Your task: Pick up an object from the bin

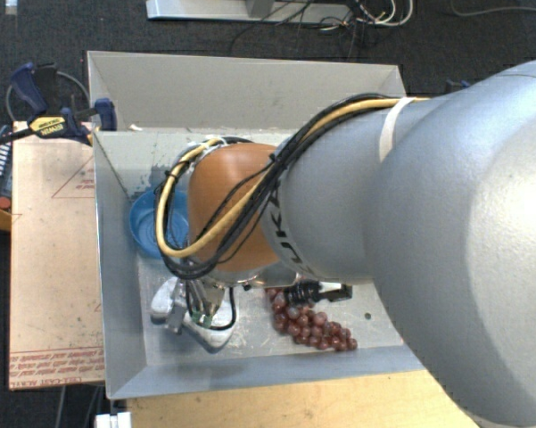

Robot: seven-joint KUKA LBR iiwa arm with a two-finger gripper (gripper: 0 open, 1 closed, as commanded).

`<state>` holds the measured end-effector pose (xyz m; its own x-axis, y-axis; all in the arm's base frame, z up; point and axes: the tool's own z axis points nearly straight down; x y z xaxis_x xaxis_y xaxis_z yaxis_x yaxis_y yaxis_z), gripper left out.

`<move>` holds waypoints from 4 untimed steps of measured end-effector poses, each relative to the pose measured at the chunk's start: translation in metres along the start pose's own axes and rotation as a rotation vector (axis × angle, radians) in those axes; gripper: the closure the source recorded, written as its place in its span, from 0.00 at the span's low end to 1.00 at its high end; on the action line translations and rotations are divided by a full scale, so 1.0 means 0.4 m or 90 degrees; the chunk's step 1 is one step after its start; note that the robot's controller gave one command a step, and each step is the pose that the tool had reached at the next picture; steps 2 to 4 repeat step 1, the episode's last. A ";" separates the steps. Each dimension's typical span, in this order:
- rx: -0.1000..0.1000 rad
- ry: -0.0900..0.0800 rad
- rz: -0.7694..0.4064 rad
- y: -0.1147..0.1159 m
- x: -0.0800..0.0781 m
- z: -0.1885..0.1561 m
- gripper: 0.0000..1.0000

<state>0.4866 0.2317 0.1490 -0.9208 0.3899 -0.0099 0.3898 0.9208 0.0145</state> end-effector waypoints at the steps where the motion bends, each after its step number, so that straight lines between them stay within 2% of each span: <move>1: 0.000 0.000 -0.001 0.001 -0.001 -0.053 1.00; 4: 0.000 0.000 -0.001 0.001 -0.001 -0.053 1.00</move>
Offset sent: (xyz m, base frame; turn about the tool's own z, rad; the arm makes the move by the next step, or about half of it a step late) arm 0.0001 0.0001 0.0291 -0.0009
